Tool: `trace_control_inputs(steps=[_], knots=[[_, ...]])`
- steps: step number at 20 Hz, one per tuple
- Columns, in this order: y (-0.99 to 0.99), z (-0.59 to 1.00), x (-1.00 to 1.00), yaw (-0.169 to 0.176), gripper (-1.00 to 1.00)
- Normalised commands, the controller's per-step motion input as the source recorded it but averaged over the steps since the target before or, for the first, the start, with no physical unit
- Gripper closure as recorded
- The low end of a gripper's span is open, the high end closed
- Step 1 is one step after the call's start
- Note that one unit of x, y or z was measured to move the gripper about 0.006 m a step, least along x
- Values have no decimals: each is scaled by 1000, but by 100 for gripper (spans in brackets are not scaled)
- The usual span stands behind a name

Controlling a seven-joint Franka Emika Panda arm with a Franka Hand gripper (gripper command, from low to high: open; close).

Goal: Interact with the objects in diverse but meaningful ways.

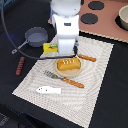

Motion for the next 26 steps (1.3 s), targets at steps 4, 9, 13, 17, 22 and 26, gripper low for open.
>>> trace_control_inputs(steps=[4, 9, 13, 17, 22, 26], knots=[[-150, -525, -871, 0, 100], [-80, -475, -662, 0, 100], [0, -397, -433, 0, 100], [0, -147, -256, 11, -100], [46, 289, 0, 5, -100], [116, 595, -41, 0, -100]])
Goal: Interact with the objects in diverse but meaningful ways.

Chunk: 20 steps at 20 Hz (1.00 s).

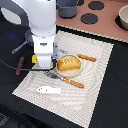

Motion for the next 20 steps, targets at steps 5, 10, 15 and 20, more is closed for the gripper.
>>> trace_control_inputs(steps=[5, 10, 15, 20], knots=[[250, 802, -39, 0, -100], [484, 788, 101, 0, -100], [614, 817, 273, 2, -100], [689, 675, 225, 12, -100]])
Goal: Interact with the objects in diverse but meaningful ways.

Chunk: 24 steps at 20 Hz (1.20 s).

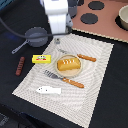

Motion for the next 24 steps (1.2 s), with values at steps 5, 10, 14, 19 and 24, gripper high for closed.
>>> trace_control_inputs(steps=[5, 10, 14, 19, 24], knots=[[754, 577, 8, 17, -100], [775, 423, 0, 7, -100], [734, 257, -71, 6, -100], [675, 89, -174, 1, -100], [510, -117, -354, 5, -100]])
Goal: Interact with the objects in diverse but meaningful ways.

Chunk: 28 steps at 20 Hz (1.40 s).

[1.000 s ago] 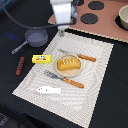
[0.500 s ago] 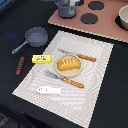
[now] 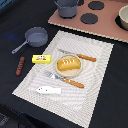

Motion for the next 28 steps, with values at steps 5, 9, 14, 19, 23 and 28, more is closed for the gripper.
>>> trace_control_inputs(steps=[5, 9, 14, 19, 23, 28], knots=[[358, -191, -328, 3, -100], [176, -196, -223, 0, -100], [67, -163, -47, 0, -100], [22, -185, 6, 0, -100], [39, -286, 0, 0, -100], [59, -374, 0, 0, -100]])
